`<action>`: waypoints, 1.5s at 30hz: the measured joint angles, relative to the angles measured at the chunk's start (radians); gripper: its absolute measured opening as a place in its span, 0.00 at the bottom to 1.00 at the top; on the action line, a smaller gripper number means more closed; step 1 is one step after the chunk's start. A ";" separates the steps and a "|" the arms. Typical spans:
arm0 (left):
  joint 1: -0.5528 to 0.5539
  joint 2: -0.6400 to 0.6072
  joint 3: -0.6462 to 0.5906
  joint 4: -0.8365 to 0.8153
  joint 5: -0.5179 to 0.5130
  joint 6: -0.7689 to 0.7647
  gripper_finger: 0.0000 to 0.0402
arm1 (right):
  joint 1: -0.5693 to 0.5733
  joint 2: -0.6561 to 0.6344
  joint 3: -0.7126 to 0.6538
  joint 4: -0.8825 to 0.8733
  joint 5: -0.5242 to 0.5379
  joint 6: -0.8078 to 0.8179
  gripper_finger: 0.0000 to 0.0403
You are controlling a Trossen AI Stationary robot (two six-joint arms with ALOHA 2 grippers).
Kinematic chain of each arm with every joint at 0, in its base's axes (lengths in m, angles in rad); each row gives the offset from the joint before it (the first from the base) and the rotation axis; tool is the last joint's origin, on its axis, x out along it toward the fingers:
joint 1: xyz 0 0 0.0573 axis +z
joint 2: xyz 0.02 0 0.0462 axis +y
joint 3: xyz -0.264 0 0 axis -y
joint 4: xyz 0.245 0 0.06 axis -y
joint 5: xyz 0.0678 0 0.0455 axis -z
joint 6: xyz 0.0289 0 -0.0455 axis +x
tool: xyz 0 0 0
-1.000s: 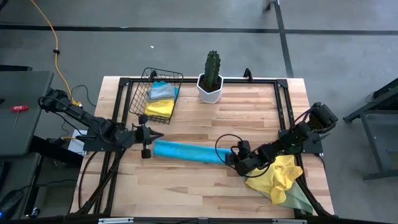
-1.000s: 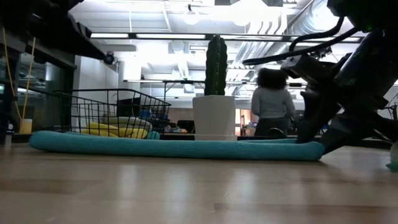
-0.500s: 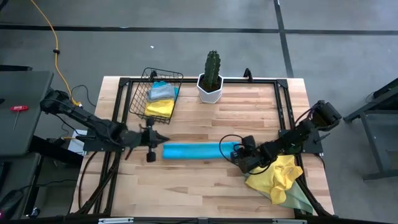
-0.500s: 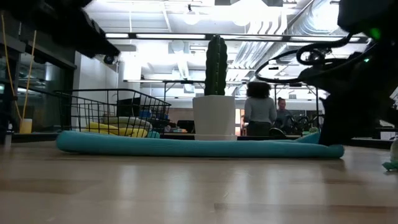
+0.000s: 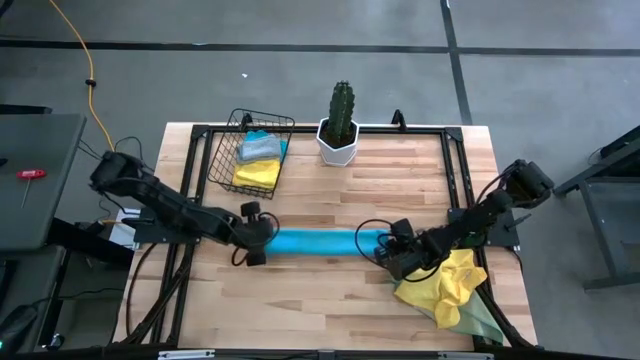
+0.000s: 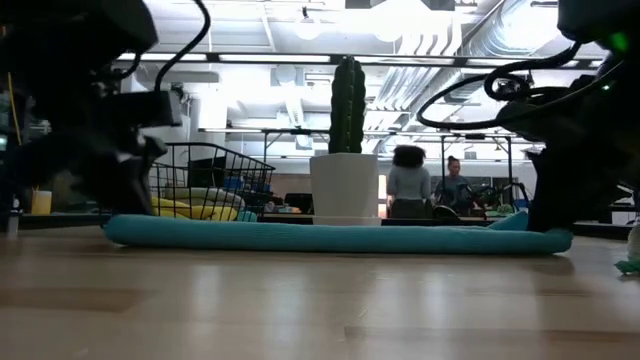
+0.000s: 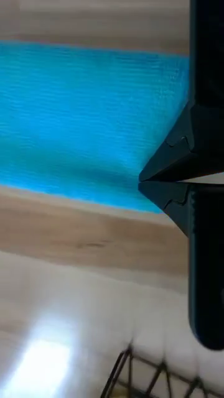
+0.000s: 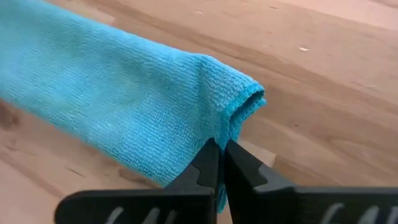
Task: Fold microfiber towels
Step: Fold the blue microfiber towel on the table
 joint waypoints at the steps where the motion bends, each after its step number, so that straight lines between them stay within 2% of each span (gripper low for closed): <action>1: -0.005 0.014 -0.002 0.004 0.001 -0.006 0.00 | 0.000 -0.006 0.000 -0.004 -0.004 -0.003 0.00; 6: -0.030 0.075 -0.017 0.016 -0.017 -0.076 0.00 | 0.000 -0.013 0.047 -0.060 -0.013 -0.043 0.00; 13: -0.101 0.101 -0.026 0.026 -0.150 -0.123 0.00 | -0.036 -0.014 0.216 -0.187 0.020 -0.155 0.00; 19: -0.106 0.097 -0.027 0.023 -0.156 -0.130 0.00 | -0.088 -0.014 0.311 -0.148 0.047 -0.256 0.00; 28: -0.106 0.097 -0.027 0.018 -0.174 -0.124 0.00 | -0.167 0.014 0.325 0.134 0.060 -0.420 0.00; 31: -0.106 0.097 -0.028 0.017 -0.175 -0.124 0.00 | -0.193 0.058 0.325 0.242 0.059 -0.462 0.00; 39: -0.106 0.097 -0.027 0.011 -0.177 -0.122 0.00 | -0.240 0.194 0.325 0.676 0.008 -0.641 0.00; 45: -0.106 0.098 -0.028 0.008 -0.185 -0.122 0.00 | -0.252 0.314 0.325 0.902 -0.029 -0.654 0.00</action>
